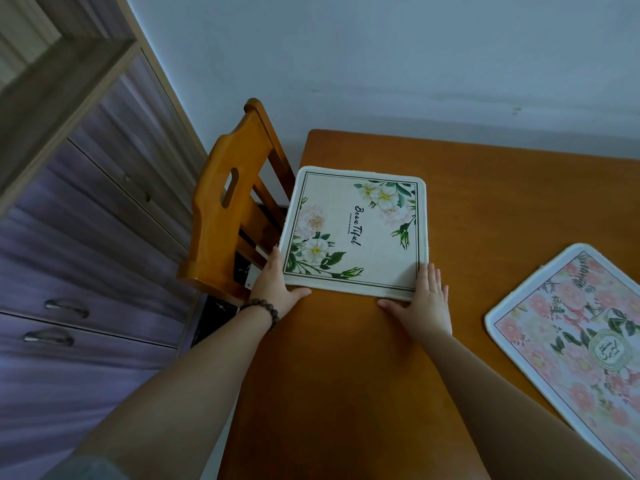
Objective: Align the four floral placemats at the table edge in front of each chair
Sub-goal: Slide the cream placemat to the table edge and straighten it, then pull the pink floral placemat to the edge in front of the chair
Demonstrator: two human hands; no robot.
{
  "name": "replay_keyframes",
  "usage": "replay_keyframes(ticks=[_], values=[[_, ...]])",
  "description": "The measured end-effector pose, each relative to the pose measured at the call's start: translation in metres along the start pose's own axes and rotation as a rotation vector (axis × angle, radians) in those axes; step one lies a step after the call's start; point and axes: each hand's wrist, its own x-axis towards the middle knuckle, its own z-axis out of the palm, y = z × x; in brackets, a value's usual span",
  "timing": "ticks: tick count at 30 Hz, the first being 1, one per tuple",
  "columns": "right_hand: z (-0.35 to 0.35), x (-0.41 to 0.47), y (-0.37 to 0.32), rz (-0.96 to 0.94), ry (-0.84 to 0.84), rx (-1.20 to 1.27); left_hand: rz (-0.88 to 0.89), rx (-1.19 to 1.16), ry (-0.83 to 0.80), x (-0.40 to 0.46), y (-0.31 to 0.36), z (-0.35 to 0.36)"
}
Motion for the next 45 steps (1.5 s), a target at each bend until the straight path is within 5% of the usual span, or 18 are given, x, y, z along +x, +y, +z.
replay_keyframes(ticks=[17,29,45], values=[[-0.023,-0.034,0.005,0.038,-0.055,0.122,0.047,0.175,0.022,-0.035,0.01,-0.015],[-0.048,-0.124,0.007,0.049,0.089,0.083,0.168,0.269,0.125,-0.13,0.037,-0.017],[-0.083,-0.223,0.085,0.295,0.238,0.052,0.491,0.38,-0.094,-0.201,0.118,0.062]])
